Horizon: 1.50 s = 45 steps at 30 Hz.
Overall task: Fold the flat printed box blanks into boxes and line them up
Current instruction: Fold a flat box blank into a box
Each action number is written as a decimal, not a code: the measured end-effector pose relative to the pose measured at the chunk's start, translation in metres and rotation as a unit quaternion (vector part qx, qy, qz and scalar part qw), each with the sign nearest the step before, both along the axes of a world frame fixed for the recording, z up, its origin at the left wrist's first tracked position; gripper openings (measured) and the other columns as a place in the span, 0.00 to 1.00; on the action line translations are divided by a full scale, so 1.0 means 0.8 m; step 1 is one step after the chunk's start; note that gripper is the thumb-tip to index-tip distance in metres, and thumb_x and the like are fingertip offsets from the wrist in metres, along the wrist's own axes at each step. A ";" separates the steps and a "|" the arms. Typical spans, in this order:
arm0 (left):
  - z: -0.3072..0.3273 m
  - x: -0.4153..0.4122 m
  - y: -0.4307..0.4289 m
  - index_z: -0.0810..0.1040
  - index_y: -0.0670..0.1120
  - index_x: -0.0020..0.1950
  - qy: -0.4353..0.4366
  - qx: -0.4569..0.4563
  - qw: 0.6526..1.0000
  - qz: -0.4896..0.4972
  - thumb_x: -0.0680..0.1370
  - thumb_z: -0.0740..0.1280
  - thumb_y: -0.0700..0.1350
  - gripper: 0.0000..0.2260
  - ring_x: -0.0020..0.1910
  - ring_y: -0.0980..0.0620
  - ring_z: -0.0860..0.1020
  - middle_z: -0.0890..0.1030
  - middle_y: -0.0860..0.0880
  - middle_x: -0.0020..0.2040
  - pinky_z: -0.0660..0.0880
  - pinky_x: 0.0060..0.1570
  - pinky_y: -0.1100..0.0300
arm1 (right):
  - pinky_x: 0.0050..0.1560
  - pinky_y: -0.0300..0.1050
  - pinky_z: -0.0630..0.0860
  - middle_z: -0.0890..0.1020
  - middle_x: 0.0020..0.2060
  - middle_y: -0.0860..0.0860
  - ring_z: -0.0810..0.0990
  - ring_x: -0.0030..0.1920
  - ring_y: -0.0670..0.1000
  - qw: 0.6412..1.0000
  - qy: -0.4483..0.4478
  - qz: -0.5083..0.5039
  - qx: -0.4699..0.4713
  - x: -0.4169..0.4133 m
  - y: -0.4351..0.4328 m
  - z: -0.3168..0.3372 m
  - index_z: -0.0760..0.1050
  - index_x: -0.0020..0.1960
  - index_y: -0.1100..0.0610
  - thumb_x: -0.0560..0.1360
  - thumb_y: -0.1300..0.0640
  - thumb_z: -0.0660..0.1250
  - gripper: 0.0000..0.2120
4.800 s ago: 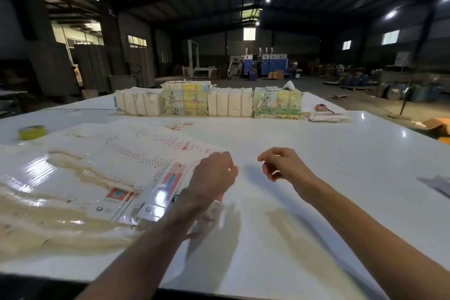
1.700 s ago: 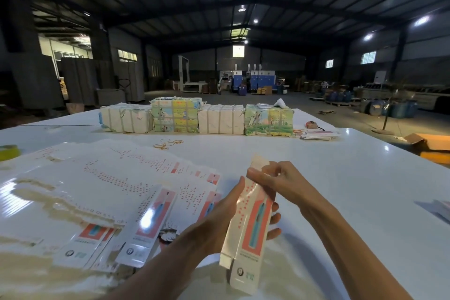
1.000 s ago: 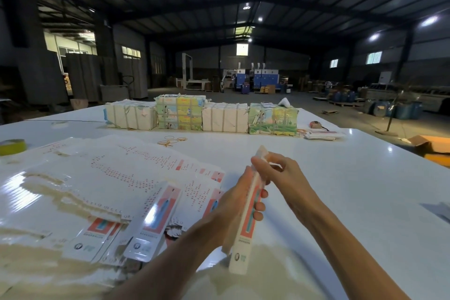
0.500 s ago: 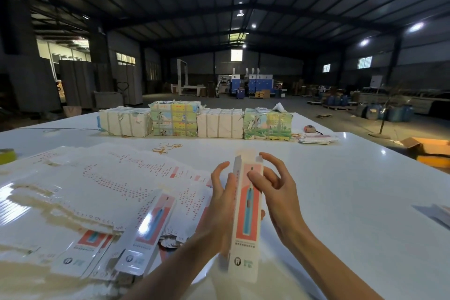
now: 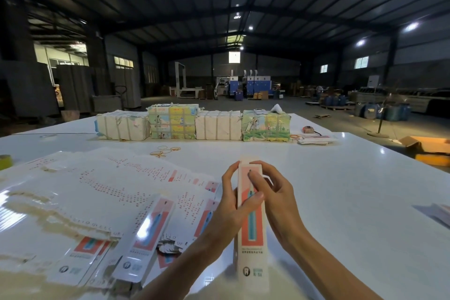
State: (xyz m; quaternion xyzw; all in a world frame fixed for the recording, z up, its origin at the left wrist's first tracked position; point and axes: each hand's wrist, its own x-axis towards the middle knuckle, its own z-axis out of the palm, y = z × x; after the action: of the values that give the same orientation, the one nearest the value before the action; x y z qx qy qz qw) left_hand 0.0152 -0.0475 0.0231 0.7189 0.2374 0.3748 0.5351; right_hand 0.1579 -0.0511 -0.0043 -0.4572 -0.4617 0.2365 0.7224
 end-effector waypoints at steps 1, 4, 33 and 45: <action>-0.002 -0.001 0.002 0.55 0.49 0.83 0.014 -0.001 1.000 0.010 0.78 0.68 0.50 0.36 0.73 0.34 0.74 0.72 0.36 0.75 0.71 0.73 0.36 | 0.48 0.46 0.86 0.88 0.53 0.46 0.89 0.52 0.55 1.000 -0.008 -0.008 -0.002 0.001 0.001 -0.001 0.82 0.61 0.45 0.79 0.44 0.69 0.13; -0.007 -0.001 0.011 0.58 0.50 0.82 0.025 -0.013 0.999 0.018 0.82 0.68 0.47 0.31 0.70 0.33 0.76 0.76 0.36 0.72 0.72 0.71 0.35 | 0.46 0.39 0.84 0.87 0.51 0.44 0.88 0.52 0.51 0.999 -0.044 -0.030 -0.011 0.006 0.004 -0.004 0.80 0.63 0.51 0.81 0.46 0.69 0.14; -0.050 0.002 0.072 0.55 0.68 0.77 0.074 0.046 0.992 -0.095 0.85 0.65 0.54 0.26 0.55 0.41 0.87 0.81 0.51 0.65 0.83 0.58 0.38 | 0.50 0.42 0.83 0.88 0.53 0.55 0.87 0.55 0.56 0.987 0.018 0.117 -0.112 0.041 -0.013 0.033 0.88 0.58 0.52 0.82 0.44 0.68 0.15; -0.062 0.012 0.068 0.52 0.73 0.67 0.095 0.137 0.985 0.041 0.70 0.78 0.61 0.39 0.50 0.55 0.86 0.78 0.63 0.59 0.83 0.42 0.65 | 0.47 0.43 0.83 0.89 0.52 0.57 0.88 0.52 0.53 0.977 0.049 0.145 -0.150 0.042 -0.009 0.031 0.90 0.53 0.56 0.81 0.58 0.71 0.08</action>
State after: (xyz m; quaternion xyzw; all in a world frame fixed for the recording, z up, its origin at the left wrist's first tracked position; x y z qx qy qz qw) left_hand 0.0247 0.0069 -0.0264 0.8072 0.2627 0.3555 0.3911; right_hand 0.1912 -0.0580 0.0208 -0.4765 -0.4467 0.4272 0.6252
